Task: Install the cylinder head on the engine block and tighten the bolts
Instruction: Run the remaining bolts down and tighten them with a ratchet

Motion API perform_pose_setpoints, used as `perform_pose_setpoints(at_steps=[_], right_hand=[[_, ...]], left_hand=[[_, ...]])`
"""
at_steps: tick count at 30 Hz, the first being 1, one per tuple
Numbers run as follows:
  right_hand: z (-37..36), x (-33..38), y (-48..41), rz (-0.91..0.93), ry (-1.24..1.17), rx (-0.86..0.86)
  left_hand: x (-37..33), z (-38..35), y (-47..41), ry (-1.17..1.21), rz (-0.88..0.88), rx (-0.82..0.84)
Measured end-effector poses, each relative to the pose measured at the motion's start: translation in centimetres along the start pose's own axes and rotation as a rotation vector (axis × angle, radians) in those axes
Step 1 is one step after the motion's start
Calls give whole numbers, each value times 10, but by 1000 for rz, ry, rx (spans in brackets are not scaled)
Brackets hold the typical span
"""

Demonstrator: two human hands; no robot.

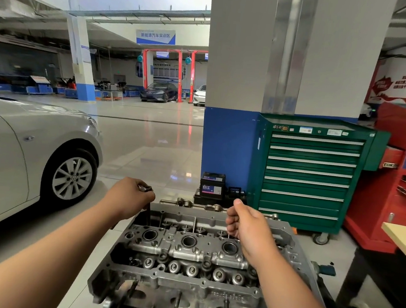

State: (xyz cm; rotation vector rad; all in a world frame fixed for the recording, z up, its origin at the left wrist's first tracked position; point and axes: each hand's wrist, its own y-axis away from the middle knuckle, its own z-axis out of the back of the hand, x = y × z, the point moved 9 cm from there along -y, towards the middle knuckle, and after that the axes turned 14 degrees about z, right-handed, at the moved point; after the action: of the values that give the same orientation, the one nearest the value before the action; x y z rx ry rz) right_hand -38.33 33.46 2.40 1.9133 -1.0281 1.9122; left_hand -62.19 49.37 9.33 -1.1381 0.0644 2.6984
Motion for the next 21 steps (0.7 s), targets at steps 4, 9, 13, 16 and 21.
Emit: perform_pose_setpoints(at_steps=[4,9,13,16,21], right_hand=[[0,0,1,5,6,4],[0,2,1,9,8,5],[-1,2,2,6,5,8],[-1,2,1,13,16,8],[1,1,2,10,21,7]], left_hand=[[0,1,-2,-2,-7,10],[3,0,-2,19,9,11],[1,0,0,13,-6,-5],[-1,-1,1,16,-14,5],[-1,5,2,-15,-10,-28]])
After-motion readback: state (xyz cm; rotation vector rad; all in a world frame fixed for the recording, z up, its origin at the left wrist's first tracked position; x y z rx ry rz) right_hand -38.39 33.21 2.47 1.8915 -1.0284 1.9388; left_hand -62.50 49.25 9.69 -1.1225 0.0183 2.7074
